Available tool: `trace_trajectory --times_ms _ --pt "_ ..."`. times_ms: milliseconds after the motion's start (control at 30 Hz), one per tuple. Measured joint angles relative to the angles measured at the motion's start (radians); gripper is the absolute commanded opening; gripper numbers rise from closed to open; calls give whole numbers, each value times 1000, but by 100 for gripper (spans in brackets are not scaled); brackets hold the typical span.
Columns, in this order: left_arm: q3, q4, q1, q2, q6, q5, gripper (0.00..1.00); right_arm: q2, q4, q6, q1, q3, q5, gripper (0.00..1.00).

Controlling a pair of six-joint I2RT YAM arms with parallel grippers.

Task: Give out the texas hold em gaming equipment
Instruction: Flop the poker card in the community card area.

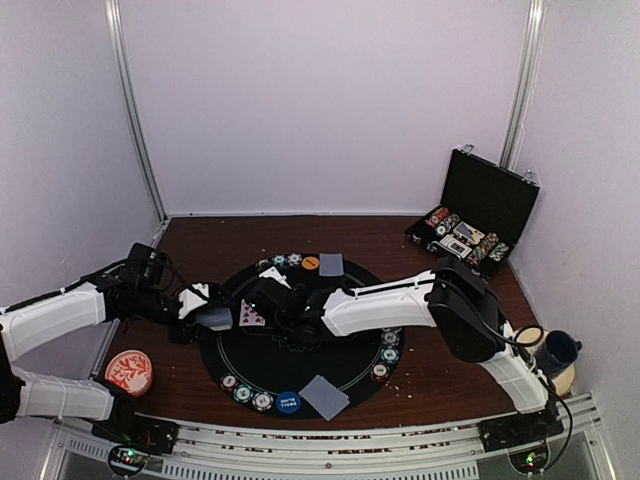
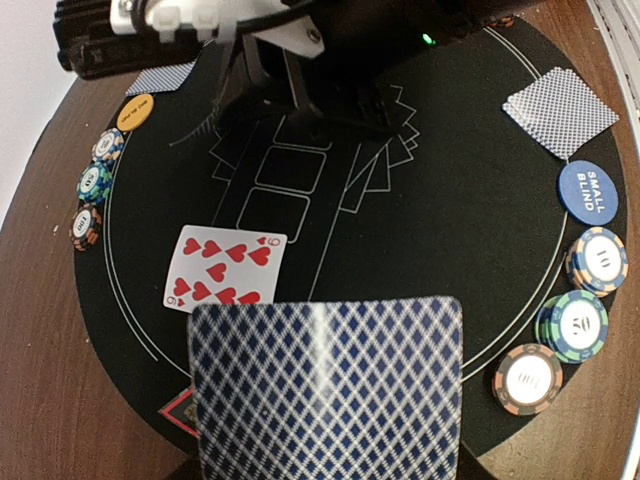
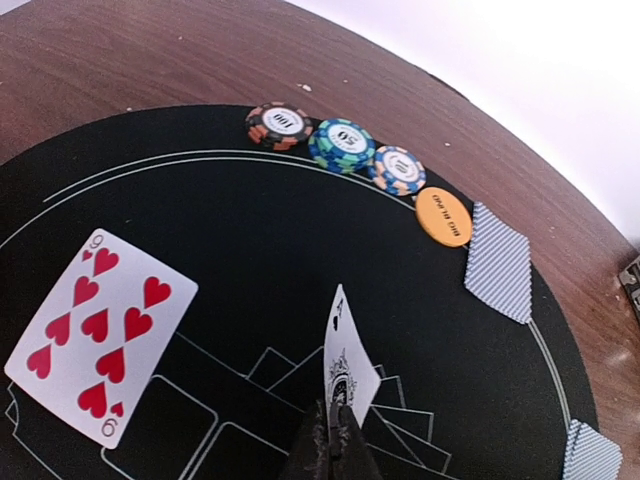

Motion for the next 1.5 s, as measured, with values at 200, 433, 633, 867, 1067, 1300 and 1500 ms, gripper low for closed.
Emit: trace_trajectory --times_ms 200,433,633,867,1067,1300,1500 --pt "0 0 0 0 0 0 14 53 37 -11 3 10 -80 0" --pt "0 0 0 0 0 0 15 71 77 -39 9 11 -131 0" --pt "0 0 0 0 0 0 14 71 126 -71 14 -4 -160 0" --pt "0 0 0 0 0 0 15 71 140 -82 18 -4 -183 0" --pt "0 0 0 0 0 0 14 71 139 -83 18 -4 -189 8" --pt "0 0 0 0 0 0 15 78 131 -90 24 -4 -196 16" --pt "0 0 0 0 0 0 15 78 129 -96 32 -4 -195 23"
